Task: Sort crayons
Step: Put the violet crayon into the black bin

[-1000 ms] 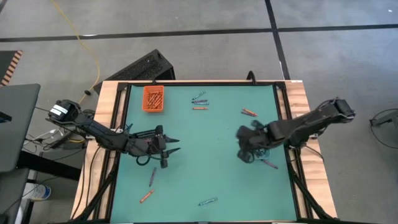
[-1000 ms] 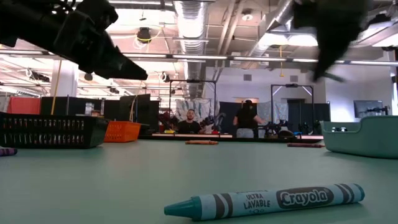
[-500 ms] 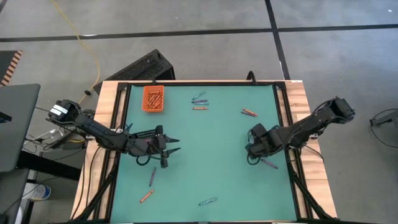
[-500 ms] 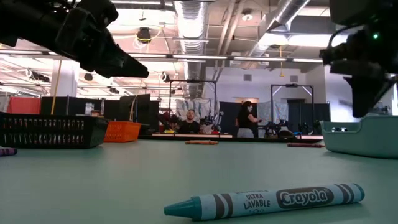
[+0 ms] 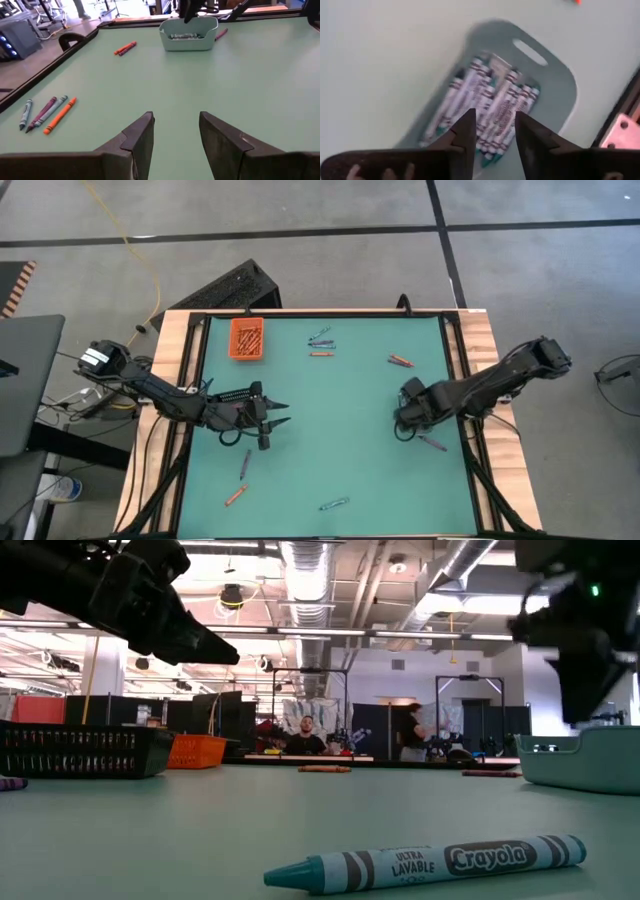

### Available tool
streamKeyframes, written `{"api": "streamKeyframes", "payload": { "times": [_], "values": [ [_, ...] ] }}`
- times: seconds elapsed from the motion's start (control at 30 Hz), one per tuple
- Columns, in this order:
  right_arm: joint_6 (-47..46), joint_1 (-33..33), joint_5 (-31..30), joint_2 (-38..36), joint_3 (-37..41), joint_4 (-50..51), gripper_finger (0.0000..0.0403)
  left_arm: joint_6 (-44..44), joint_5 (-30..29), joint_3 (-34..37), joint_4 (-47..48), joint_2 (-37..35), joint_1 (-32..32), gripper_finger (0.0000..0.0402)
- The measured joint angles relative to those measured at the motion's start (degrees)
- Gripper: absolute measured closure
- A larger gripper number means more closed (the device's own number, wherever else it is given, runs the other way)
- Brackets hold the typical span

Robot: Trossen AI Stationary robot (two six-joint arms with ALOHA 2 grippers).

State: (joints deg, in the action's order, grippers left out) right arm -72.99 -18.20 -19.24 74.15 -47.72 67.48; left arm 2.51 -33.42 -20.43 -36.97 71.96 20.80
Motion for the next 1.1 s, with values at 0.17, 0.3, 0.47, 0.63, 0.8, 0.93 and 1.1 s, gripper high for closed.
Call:
{"api": "streamKeyframes", "payload": {
  "times": [0.17, 0.3, 0.47, 0.63, 0.8, 0.93, 1.1],
  "values": [
    [3.0, -1.9, -1.2, -0.1, -8.4, 6.4, 0.0269, 0.0, 0.0, 0.0, 0.0, 0.0, 0.0, 0.0254],
    [7.6, -7.1, 2.2, -0.1, -11.0, 4.6, 0.0273, 0.4, 0.0, 0.0, 0.8, 0.0, 0.0, 0.0254],
    [4.2, -17.8, 8.5, 0.1, -10.9, 1.6, 0.0278, 0.9, 0.1, 0.0, 1.7, 0.0, 0.0, 0.0254],
    [-3.9, -30.5, 8.0, 0.2, -10.8, 0.4, 0.0281, 1.6, 0.2, 0.0, 2.1, 0.0, 0.0, 0.0254],
    [-11.2, -39.3, 4.7, 0.2, -7.3, 0.1, 0.0281, 1.8, 0.1, 0.0, 1.8, 0.0, 0.0, 0.0254],
    [-17.5, -43.0, 4.3, 0.2, -2.8, -0.4, 0.0281, 2.3, 0.0, 0.0, 1.4, 0.0, -0.1, 0.0254],
    [-19.0, -44.8, 4.3, 0.1, 2.8, -5.0, 0.0282, 2.3, -0.1, 0.0, 1.0, 0.0, -0.3, 0.0254]
  ]
}}
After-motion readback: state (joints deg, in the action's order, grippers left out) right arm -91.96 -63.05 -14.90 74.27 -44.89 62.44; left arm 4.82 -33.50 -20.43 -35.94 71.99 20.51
